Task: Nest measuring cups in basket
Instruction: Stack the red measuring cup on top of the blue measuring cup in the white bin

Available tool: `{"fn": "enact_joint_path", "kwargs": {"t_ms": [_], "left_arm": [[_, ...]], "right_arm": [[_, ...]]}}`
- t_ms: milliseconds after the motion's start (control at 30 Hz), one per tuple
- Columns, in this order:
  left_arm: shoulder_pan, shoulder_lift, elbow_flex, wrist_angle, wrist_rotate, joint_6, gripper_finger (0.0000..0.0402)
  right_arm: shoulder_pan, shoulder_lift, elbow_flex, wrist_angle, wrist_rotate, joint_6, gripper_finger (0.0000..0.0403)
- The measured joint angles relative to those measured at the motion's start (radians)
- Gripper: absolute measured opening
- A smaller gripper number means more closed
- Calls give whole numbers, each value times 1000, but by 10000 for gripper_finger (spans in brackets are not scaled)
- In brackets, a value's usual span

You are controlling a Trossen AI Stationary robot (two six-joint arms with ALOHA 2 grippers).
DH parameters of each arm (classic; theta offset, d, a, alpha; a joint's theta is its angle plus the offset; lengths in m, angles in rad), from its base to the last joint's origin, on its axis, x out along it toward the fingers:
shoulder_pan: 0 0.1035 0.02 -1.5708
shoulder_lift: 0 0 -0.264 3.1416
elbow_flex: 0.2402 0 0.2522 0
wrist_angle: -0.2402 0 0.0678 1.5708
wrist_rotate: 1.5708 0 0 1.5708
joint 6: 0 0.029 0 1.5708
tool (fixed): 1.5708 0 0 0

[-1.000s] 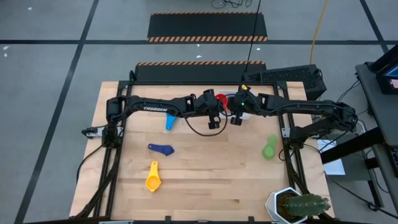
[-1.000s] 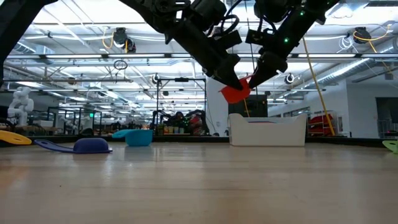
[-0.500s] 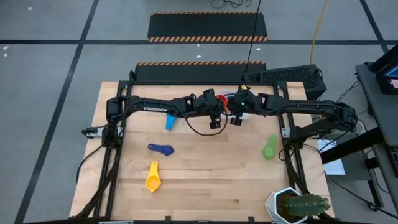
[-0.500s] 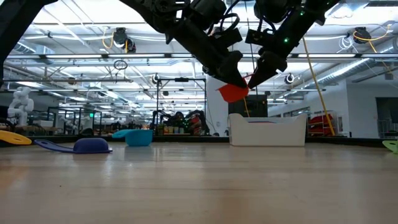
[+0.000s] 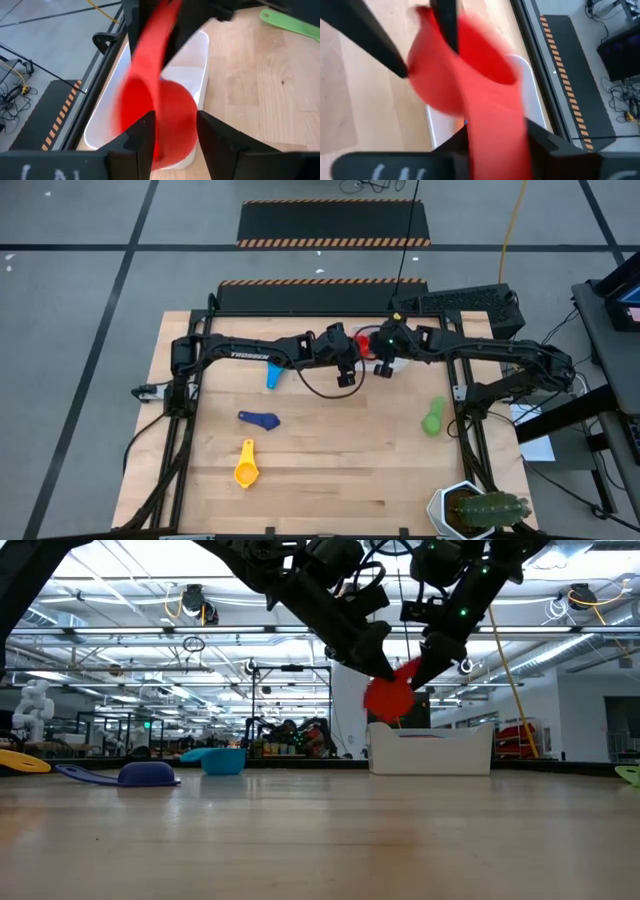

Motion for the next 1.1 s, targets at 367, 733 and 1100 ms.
{"fn": "enact_joint_path", "kwargs": {"t_ms": [367, 733, 1100], "left_arm": [[0, 0, 0, -3, 0, 9, 145], [0, -2, 0, -13, 0, 11, 145], [17, -73, 1, -120, 2, 6, 145]], "right_arm": [[-65, 0, 0, -37, 0, 0, 4], [-55, -1, 0, -49, 0, -46, 1], [-49, -134, -2, -43, 30, -197, 1]]}}
